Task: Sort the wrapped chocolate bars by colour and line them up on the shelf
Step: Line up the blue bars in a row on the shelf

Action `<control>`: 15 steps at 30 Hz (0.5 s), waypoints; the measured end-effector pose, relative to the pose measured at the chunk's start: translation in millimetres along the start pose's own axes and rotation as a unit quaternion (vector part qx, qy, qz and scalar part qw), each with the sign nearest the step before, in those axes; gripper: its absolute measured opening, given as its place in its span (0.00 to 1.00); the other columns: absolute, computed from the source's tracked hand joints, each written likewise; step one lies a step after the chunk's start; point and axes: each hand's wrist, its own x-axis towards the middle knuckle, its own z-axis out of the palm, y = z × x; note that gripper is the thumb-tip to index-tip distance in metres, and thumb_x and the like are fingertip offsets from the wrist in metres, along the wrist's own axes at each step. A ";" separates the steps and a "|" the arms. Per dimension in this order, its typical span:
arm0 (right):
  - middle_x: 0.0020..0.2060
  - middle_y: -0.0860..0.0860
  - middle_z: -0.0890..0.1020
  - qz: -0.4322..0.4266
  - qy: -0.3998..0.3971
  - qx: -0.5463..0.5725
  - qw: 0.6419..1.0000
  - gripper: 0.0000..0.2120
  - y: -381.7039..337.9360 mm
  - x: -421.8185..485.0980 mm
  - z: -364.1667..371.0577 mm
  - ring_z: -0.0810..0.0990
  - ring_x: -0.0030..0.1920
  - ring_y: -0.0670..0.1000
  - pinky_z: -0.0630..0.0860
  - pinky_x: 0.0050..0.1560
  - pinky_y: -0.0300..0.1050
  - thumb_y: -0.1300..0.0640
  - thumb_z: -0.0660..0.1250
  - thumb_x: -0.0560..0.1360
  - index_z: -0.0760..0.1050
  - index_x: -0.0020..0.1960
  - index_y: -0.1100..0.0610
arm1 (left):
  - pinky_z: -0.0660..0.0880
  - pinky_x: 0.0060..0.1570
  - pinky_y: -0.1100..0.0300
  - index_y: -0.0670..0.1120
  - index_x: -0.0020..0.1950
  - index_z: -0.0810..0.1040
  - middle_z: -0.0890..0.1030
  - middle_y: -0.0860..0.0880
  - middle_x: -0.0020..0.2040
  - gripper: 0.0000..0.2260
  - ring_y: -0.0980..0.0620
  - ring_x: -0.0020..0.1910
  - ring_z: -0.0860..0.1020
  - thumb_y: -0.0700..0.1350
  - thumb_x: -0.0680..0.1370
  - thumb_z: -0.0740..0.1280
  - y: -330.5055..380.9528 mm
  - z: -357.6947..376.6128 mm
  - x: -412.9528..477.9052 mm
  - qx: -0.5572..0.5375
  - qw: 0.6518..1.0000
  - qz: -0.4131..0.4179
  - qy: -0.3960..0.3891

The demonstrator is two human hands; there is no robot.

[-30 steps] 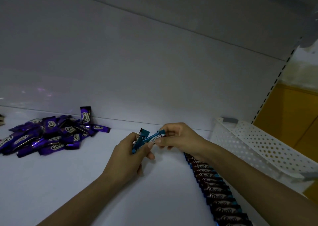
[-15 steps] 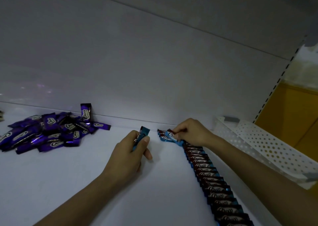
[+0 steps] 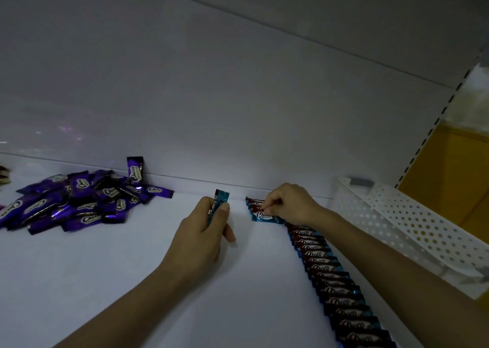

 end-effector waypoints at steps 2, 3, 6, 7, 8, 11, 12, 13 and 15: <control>0.48 0.47 0.83 -0.006 0.016 -0.024 1.000 0.06 -0.3 -0.6 1.8 0.79 0.50 0.47 0.69 0.64 0.51 0.54 0.71 0.74 0.83 0.49 0.51 | 0.69 0.24 0.66 0.48 0.49 0.71 0.83 0.55 0.35 0.09 0.56 0.22 0.70 0.49 0.83 0.55 -0.1 -0.1 0.4 -0.003 1.000 -0.001 0.000; 0.47 0.46 0.82 -0.009 0.019 -0.033 0.999 0.05 -1.0 -0.6 1.9 0.78 0.50 0.47 0.68 0.64 0.51 0.54 0.71 0.73 0.83 0.49 0.51 | 0.69 0.24 0.66 0.48 0.49 0.71 0.83 0.55 0.35 0.08 0.56 0.22 0.70 0.49 0.83 0.55 -0.6 -0.2 0.4 -0.004 1.000 -0.002 0.000; 0.46 0.46 0.81 -0.016 0.022 -0.048 0.998 0.03 -2.8 -0.2 0.9 0.77 0.48 0.47 0.68 0.63 0.50 0.55 0.71 0.73 0.81 0.46 0.53 | 0.70 0.24 0.67 0.51 0.50 0.69 0.82 0.53 0.35 0.05 0.58 0.22 0.70 0.43 0.83 0.55 -3.3 -0.6 1.4 -0.009 1.000 -0.012 0.002; 0.46 0.47 0.80 -0.019 0.023 -0.055 0.998 0.02 -3.4 -0.6 0.4 0.77 0.48 0.48 0.68 0.62 0.50 0.56 0.70 0.73 0.80 0.46 0.53 | 0.70 0.24 0.66 0.52 0.51 0.69 0.82 0.52 0.35 0.07 0.58 0.22 0.71 0.41 0.82 0.55 -4.3 -0.8 1.7 -0.007 1.000 -0.015 0.003; 0.47 0.48 0.80 -0.021 0.022 -0.069 0.997 0.02 -4.5 -1.7 0.1 0.77 0.48 0.48 0.68 0.61 0.50 0.57 0.69 0.74 0.79 0.45 0.54 | 0.70 0.24 0.66 0.52 0.52 0.69 0.82 0.52 0.36 0.08 0.58 0.23 0.71 0.40 0.82 0.55 -5.2 -0.9 1.9 -0.005 1.000 -0.018 0.003; 0.47 0.50 0.78 -0.048 0.044 -0.115 0.991 0.03 -8.6 -4.5 0.3 0.76 0.48 0.49 0.69 0.59 0.49 0.56 0.68 0.75 0.76 0.46 0.55 | 0.71 0.27 0.67 0.51 0.54 0.72 0.84 0.52 0.41 0.08 0.57 0.24 0.72 0.40 0.83 0.55 -7.4 -0.4 2.6 -0.003 1.000 -0.011 -0.004; 0.45 0.49 0.78 -0.056 0.067 -0.075 0.993 0.04 -12.8 -6.4 -0.5 0.76 0.47 0.48 0.70 0.57 0.47 0.55 0.68 0.75 0.75 0.44 0.54 | 0.71 0.28 0.68 0.50 0.54 0.73 0.84 0.54 0.42 0.08 0.56 0.25 0.73 0.41 0.83 0.56 -7.5 -0.2 2.9 -0.005 1.000 -0.005 -0.008; 0.43 0.48 0.78 -0.054 0.083 0.021 0.995 0.06 -19.7 -9.7 -1.8 0.77 0.45 0.47 0.73 0.53 0.45 0.52 0.68 0.75 0.75 0.43 0.53 | 0.72 0.29 0.68 0.50 0.53 0.75 0.85 0.55 0.43 0.08 0.55 0.25 0.74 0.42 0.83 0.57 -7.7 -0.6 3.1 -0.006 1.000 0.001 -0.011; 0.38 0.46 0.80 -0.041 0.056 0.262 0.963 0.12 -39.5 -19.7 -5.8 0.78 0.38 0.44 0.75 0.46 0.42 0.43 0.64 0.75 0.78 0.42 0.51 | 0.72 0.30 0.69 0.49 0.52 0.77 0.85 0.57 0.44 0.08 0.54 0.25 0.76 0.45 0.82 0.59 -7.3 -1.6 3.8 -0.012 1.000 0.011 -0.013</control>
